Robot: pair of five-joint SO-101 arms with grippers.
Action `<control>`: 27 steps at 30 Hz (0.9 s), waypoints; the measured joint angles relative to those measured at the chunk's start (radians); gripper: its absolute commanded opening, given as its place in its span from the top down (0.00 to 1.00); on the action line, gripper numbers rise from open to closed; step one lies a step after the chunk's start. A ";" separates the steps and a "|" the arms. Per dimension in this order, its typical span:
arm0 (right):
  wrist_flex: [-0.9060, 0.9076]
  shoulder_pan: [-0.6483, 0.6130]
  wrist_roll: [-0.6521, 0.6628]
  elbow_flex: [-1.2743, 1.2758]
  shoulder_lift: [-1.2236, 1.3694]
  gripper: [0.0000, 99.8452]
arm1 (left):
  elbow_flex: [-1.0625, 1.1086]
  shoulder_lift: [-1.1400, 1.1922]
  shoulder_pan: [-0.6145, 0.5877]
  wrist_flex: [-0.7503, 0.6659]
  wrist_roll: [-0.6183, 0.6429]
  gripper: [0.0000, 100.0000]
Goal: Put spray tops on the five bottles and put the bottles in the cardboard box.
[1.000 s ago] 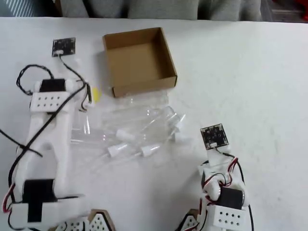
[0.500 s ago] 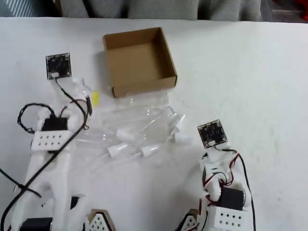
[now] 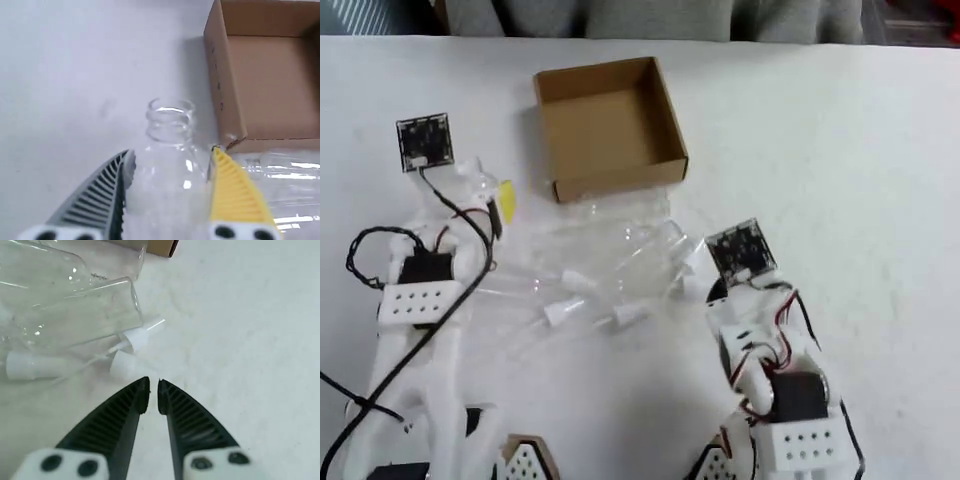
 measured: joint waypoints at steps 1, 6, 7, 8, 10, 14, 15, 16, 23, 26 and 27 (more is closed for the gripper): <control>0.000 -0.003 -0.003 -0.034 0.063 0.98 | 0.005 0.000 0.000 -0.011 0.000 0.98; 0.000 -0.003 0.083 -0.167 0.348 0.96 | 0.054 -0.002 0.000 -0.087 0.000 0.98; 0.000 -0.005 0.110 -0.180 0.394 0.93 | 0.054 -0.002 0.000 -0.094 0.000 0.98; 0.000 -0.005 0.133 -0.190 0.437 0.90 | 0.054 -0.002 0.000 -0.097 0.000 0.98; 0.000 -0.018 0.180 -0.201 0.514 0.85 | 0.054 -0.002 0.000 -0.103 0.000 0.98; -0.005 -0.078 0.292 -0.201 0.640 0.84 | 0.054 -0.002 0.000 -0.107 0.000 0.98; -0.020 -0.087 0.318 -0.201 0.661 0.84 | 0.054 -0.002 0.000 -0.107 0.000 0.98; -0.044 -0.087 0.344 -0.201 0.684 0.84 | 0.054 -0.002 0.000 -0.107 0.000 0.98; -0.133 -0.086 0.646 -0.201 0.829 0.84 | 0.054 -0.002 0.000 -0.107 0.000 0.98; -0.141 -0.083 0.753 -0.218 0.887 0.84 | 0.054 -0.002 0.000 -0.107 -0.002 0.98; -0.147 -0.084 0.776 -0.227 0.904 0.84 | 0.054 -0.002 0.000 -0.107 -0.002 0.98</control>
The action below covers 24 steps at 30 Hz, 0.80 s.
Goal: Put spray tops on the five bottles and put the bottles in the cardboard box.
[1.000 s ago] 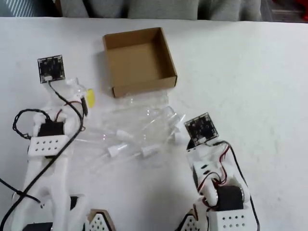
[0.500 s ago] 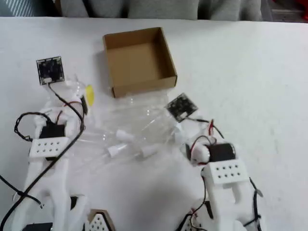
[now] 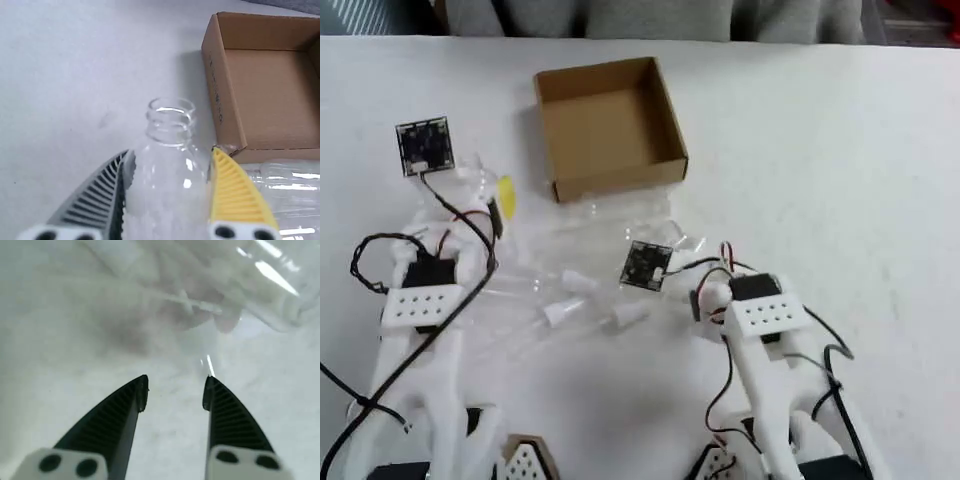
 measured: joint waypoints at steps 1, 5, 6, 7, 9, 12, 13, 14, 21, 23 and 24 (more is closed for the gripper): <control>-0.008 0.000 0.021 -0.006 0.020 0.84 | 0.000 0.000 0.000 0.000 0.000 0.98; -0.058 0.008 0.080 -0.034 0.112 0.84 | 0.000 0.000 0.000 0.000 0.000 0.98; -0.074 0.008 0.086 -0.046 0.137 0.85 | 0.000 0.000 0.000 0.000 0.000 0.98; -0.077 0.008 0.091 -0.060 0.161 0.87 | 0.000 0.000 0.000 0.000 0.000 0.98; -0.078 0.008 0.094 -0.092 0.196 0.93 | 0.000 0.000 0.000 0.000 0.000 0.98; -0.078 0.014 0.098 -0.149 0.264 0.98 | 0.000 0.000 0.000 0.000 0.000 0.98; -0.078 0.023 0.098 -0.164 0.278 0.97 | 0.000 0.000 0.000 0.000 0.000 0.98; -0.078 0.034 0.098 -0.176 0.292 0.98 | 0.000 0.000 0.000 0.000 0.000 0.98; 0.097 0.121 0.152 -0.264 0.307 0.91 | 0.000 0.000 0.000 0.000 0.000 0.98; 0.150 0.146 0.153 -0.295 0.295 0.85 | 0.000 0.000 0.000 0.000 0.000 0.98; 0.170 0.149 0.157 -0.307 0.285 0.82 | 0.002 0.000 0.000 0.000 0.000 0.98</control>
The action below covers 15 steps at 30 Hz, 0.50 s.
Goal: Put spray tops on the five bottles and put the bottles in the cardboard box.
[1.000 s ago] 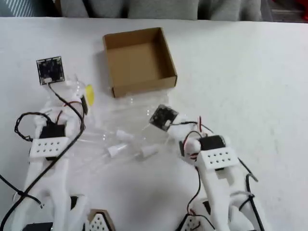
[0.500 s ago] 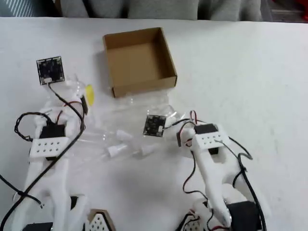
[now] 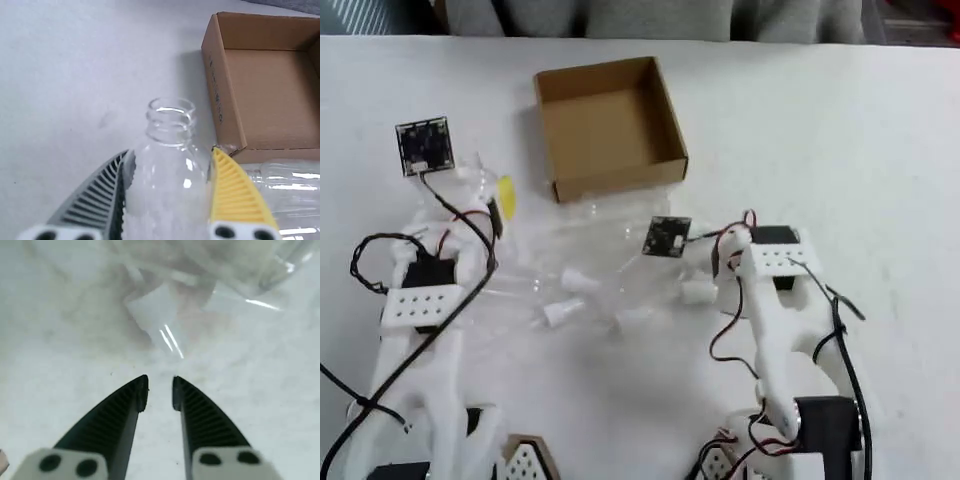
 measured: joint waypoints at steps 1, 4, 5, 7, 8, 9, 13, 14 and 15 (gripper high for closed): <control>0.035 0.002 0.003 -0.008 -0.012 0.81 | 0.009 0.000 0.000 -0.002 0.000 0.98; 0.081 -0.003 0.035 -0.014 -0.055 0.81 | 0.018 0.000 0.000 -0.003 0.000 0.98; 0.089 -0.003 0.046 -0.015 -0.069 0.82 | 0.017 0.000 0.000 -0.003 0.000 0.98; 0.092 -0.005 0.055 -0.015 -0.084 0.83 | 0.018 0.000 0.000 -0.003 0.000 0.98; 0.092 -0.011 0.055 -0.015 -0.087 0.84 | 0.018 0.000 0.000 -0.003 0.000 0.98; 0.092 -0.023 0.057 -0.015 -0.087 0.84 | 0.017 0.000 0.000 -0.003 0.000 0.98; 0.089 -0.043 0.071 -0.017 -0.064 0.84 | 0.017 0.000 0.000 -0.003 0.000 0.98; 0.078 -0.048 0.071 -0.017 -0.046 0.84 | 0.017 0.000 0.000 -0.003 0.000 0.98; 0.068 -0.054 0.071 -0.017 -0.028 0.84 | 0.017 0.000 0.000 -0.003 0.000 0.98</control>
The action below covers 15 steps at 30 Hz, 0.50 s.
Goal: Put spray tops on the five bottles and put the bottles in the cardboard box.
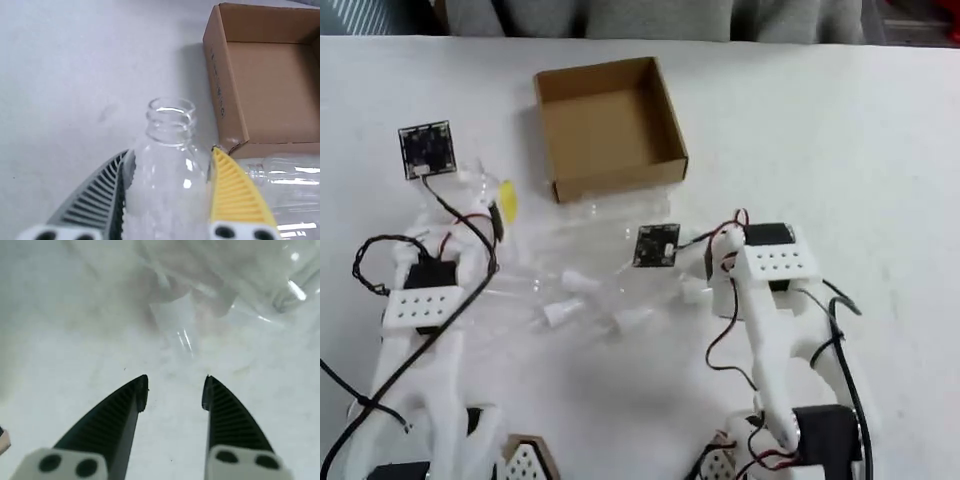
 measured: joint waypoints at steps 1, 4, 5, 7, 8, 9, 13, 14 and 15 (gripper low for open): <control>-0.015 -0.006 0.000 0.000 0.018 0.84 | 0.000 0.000 0.000 0.000 0.000 0.98; -0.063 -0.005 0.000 0.000 0.077 0.84 | 0.000 0.000 0.000 0.000 0.000 0.98; -0.075 -0.003 0.000 0.000 0.097 0.84 | 0.000 0.000 0.000 0.000 0.000 0.98; -0.100 -0.003 0.000 0.000 0.143 0.84 | 0.000 0.000 0.000 0.000 0.000 0.98; -0.114 -0.005 0.000 0.000 0.161 0.84 | 0.000 0.000 0.000 0.000 0.000 0.98; -0.129 -0.005 0.000 0.000 0.178 0.84 | 0.000 0.000 0.000 0.000 0.000 0.98; -0.166 -0.005 0.000 0.000 0.215 0.84 | 0.000 0.000 0.000 0.000 0.000 0.98; -0.169 -0.005 0.000 0.000 0.216 0.85 | 0.000 0.000 0.000 0.000 0.000 0.98; -0.169 -0.005 0.000 0.000 0.218 0.86 | 0.000 0.000 0.000 0.000 0.000 0.98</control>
